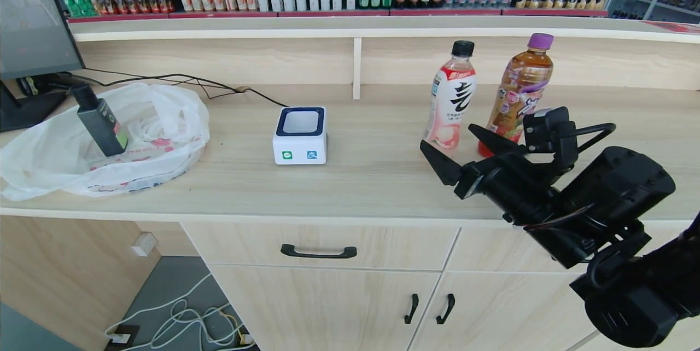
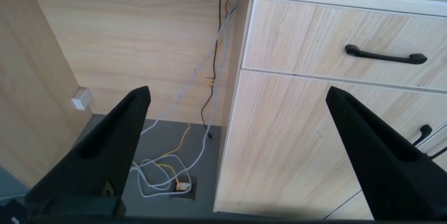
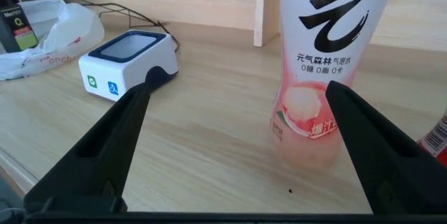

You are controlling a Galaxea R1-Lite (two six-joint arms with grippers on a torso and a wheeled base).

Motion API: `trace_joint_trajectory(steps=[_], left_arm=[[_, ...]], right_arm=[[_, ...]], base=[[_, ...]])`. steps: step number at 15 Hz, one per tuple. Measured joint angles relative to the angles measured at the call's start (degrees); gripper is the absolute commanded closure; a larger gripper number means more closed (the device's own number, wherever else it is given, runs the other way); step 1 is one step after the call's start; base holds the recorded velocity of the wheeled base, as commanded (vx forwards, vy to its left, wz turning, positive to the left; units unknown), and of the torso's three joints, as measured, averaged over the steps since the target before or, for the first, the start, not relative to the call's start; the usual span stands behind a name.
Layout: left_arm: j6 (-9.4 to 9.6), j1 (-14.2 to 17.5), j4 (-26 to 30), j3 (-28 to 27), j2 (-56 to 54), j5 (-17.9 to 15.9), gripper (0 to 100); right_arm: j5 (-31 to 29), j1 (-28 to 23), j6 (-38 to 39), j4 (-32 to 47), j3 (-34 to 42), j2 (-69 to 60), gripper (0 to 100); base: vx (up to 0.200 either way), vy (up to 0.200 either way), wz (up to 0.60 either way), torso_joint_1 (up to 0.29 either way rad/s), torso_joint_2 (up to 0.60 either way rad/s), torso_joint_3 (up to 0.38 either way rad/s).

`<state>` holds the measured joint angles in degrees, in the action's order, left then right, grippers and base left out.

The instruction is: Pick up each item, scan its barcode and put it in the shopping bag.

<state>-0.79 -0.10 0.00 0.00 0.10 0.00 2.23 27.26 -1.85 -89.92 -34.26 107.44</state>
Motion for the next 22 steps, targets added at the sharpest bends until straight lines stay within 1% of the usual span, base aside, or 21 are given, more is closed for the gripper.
trace_joint_trajectory(steps=[3, 5, 7, 13, 17, 22], left_arm=[[-0.07, 0.0, 0.0, 0.0, 0.0, 0.0, 0], [-0.07, 0.0, 0.0, 0.0, 0.0, 0.0, 0], [-0.07, 0.0, 0.0, 0.0, 0.0, 0.0, 0], [-0.07, 0.0, 0.0, 0.0, 0.0, 0.0, 0], [-0.07, 0.0, 0.0, 0.0, 0.0, 0.0, 0], [-0.07, 0.0, 0.0, 0.0, 0.0, 0.0, 0]], right_arm=[[-0.8, -1.0, 0.1, 0.0, -1.3, 1.0, 0], [-0.9, -3.5, 0.2, 0.0, -1.5, 1.5, 0], [-1.0, -4.9, 0.2, 0.9, -1.8, 2.1, 0], [-1.1, -6.0, 0.1, 5.0, -5.6, 4.0, 0], [-1.1, -6.9, 0.0, 9.4, -8.5, 4.7, 0], [-1.1, -8.2, 0.0, 11.3, -13.4, 6.3, 0]], base=[[0.000, 0.000, 0.00, 0.000, 0.00, 0.000], [0.000, 0.000, 0.00, 0.000, 0.00, 0.000], [0.000, 0.000, 0.00, 0.000, 0.00, 0.000], [0.000, 0.000, 0.00, 0.000, 0.00, 0.000], [0.000, 0.000, 0.00, 0.000, 0.00, 0.000], [0.000, 0.000, 0.00, 0.000, 0.00, 0.000]])
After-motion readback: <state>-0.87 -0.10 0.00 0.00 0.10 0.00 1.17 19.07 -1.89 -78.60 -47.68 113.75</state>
